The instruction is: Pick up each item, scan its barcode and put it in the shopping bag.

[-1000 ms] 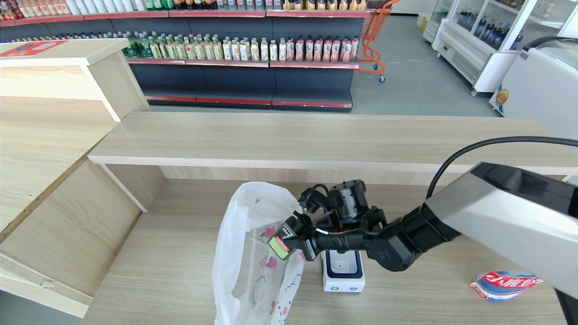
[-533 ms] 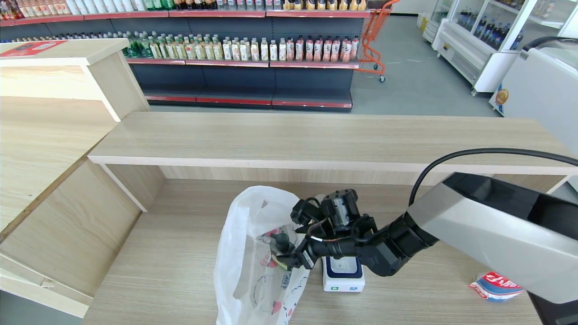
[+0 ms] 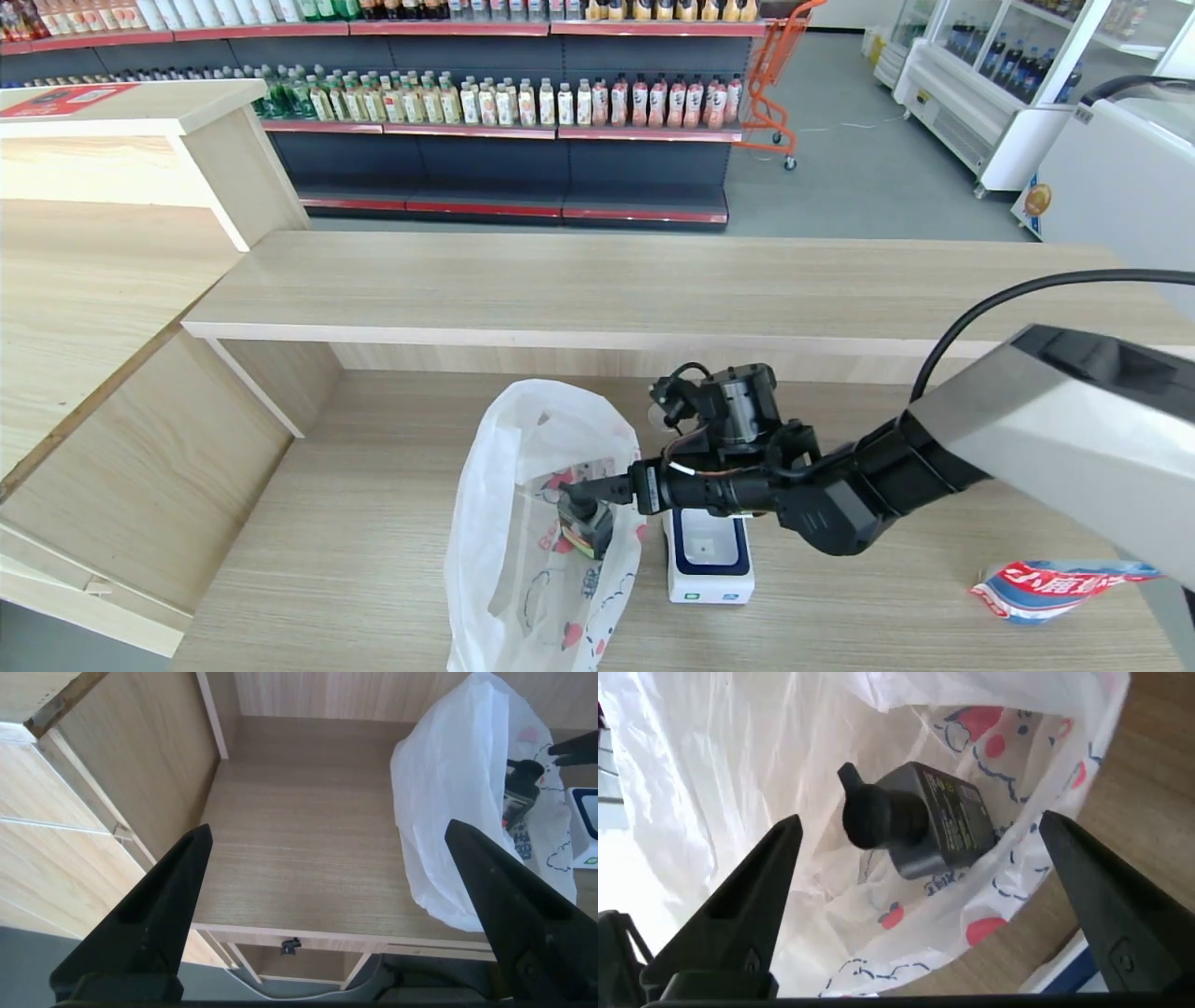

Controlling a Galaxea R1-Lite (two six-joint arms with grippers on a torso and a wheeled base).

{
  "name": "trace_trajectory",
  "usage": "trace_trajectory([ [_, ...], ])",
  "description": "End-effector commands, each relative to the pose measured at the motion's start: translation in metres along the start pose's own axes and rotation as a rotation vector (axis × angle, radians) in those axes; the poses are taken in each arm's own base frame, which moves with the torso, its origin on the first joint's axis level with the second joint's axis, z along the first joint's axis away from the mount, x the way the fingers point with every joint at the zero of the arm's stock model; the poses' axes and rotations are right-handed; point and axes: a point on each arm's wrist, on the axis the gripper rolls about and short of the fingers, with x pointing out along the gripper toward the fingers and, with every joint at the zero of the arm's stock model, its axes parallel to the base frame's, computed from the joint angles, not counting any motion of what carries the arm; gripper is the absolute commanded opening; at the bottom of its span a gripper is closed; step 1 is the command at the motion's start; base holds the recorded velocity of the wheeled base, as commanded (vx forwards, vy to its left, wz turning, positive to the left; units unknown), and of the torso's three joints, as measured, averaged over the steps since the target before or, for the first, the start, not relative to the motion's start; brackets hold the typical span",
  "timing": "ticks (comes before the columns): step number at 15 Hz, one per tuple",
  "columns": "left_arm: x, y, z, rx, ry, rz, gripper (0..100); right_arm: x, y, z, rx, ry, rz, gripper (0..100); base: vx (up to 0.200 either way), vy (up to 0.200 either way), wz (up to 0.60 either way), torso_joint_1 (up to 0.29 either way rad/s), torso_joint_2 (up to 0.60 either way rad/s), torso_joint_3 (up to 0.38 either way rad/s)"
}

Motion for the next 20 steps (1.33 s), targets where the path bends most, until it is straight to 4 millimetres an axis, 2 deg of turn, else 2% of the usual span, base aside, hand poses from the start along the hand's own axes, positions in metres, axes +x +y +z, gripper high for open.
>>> trace_trajectory([
  [1,0.0,0.0,0.0,0.0,0.0,0.0,100,-0.033,0.002,0.01,0.123,-0.037,-0.013,100,0.0,0.0,0.0,0.0,0.0,0.0],
  [4,0.0,0.0,0.0,0.0,0.0,0.0,100,-0.068,0.009,0.029,0.345,-0.116,0.002,100,0.0,0.0,0.0,0.0,0.0,0.0],
  [6,0.0,0.0,0.0,0.0,0.0,0.002,100,-0.11,0.013,0.038,0.389,-0.185,0.008,100,0.0,0.0,0.0,0.0,0.0,0.0],
  [7,0.0,0.0,0.0,0.0,0.0,0.0,100,-0.121,0.012,0.037,0.393,-0.194,0.001,100,0.0,0.0,0.0,0.0,0.0,0.0],
  [9,0.0,0.0,0.0,0.0,0.0,0.0,100,-0.18,0.019,0.02,0.347,-0.242,-0.04,100,0.0,0.0,0.0,0.0,0.0,0.0],
  [12,0.0,0.0,0.0,0.0,0.0,0.0,100,-0.243,0.024,-0.012,0.153,-0.162,-0.196,100,0.0,0.0,0.0,0.0,0.0,0.0],
  [15,0.0,0.0,0.0,0.0,0.0,0.0,100,-0.274,0.021,-0.017,0.019,-0.16,-0.338,100,0.0,0.0,0.0,0.0,0.0,0.0],
  [16,0.0,0.0,0.0,0.0,0.0,0.0,100,-0.277,0.02,-0.017,-0.008,-0.167,-0.373,100,0.0,0.0,0.0,0.0,0.0,0.0],
  [17,0.0,0.0,0.0,0.0,0.0,0.0,100,-0.284,0.018,-0.016,-0.054,-0.184,-0.486,100,0.0,0.0,0.0,0.0,0.0,0.0],
  [20,0.0,0.0,0.0,0.0,0.0,0.0,100,-0.296,0.022,-0.018,-0.054,-0.231,-0.565,100,0.0,0.0,0.0,0.0,0.0,0.0],
])
